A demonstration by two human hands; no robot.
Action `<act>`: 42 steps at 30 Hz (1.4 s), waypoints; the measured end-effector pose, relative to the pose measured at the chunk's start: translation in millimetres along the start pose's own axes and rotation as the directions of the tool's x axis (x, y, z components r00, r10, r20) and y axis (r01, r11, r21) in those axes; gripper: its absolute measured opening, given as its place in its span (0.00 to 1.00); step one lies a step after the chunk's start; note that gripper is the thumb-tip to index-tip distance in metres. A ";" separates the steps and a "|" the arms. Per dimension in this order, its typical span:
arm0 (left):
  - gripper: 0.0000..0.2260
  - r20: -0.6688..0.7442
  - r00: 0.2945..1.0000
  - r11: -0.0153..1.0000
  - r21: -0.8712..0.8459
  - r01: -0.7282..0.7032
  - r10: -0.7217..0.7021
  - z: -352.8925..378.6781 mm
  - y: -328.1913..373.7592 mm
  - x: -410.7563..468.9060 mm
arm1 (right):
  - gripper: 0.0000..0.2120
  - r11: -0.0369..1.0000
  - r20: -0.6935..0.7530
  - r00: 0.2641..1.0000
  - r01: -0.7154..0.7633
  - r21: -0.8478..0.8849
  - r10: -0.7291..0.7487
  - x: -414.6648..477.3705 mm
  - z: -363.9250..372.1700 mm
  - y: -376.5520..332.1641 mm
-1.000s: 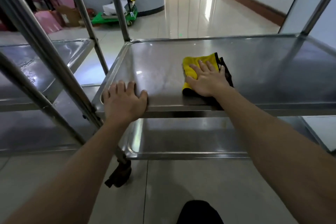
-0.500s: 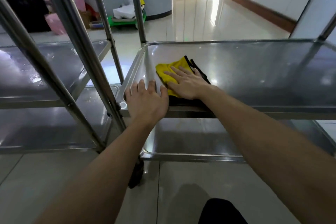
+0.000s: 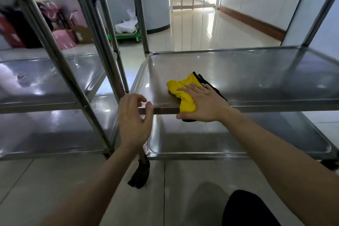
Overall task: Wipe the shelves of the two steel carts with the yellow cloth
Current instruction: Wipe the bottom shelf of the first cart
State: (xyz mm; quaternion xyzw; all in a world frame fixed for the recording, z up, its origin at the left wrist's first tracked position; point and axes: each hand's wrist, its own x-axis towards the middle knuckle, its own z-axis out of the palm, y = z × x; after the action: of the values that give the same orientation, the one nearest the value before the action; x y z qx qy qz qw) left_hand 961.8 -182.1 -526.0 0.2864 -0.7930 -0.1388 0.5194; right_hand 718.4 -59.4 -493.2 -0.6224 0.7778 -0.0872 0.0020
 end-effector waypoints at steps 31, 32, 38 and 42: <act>0.15 0.946 0.314 0.660 -0.284 0.695 0.076 17.4 -70.2 -61.2 | 0.25 -0.022 0.479 0.863 -0.482 0.876 0.162 -119.1 77.2 -42.5; 0.16 0.948 0.314 0.607 -0.281 0.743 0.054 20.3 -70.3 -61.1 | 0.26 -0.043 0.503 0.853 -0.503 0.863 0.138 -114.1 78.9 -38.8; 0.06 0.881 0.427 0.551 -0.256 0.794 -0.206 35.7 -71.9 -60.2 | 0.17 0.122 0.569 0.767 -0.621 0.774 0.296 -68.2 87.8 -29.7; 0.09 0.807 0.476 0.605 -0.193 0.773 -0.350 50.0 -70.3 -66.5 | 0.17 0.299 0.504 0.765 -0.629 0.718 0.400 -51.6 104.1 -31.0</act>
State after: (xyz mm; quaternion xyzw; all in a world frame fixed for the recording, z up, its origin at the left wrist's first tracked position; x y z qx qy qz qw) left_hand 958.1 -202.3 -633.0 0.3090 -0.7026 -0.6221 0.1544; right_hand 771.6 -29.8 -596.9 -0.2547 0.7776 -0.3832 0.4285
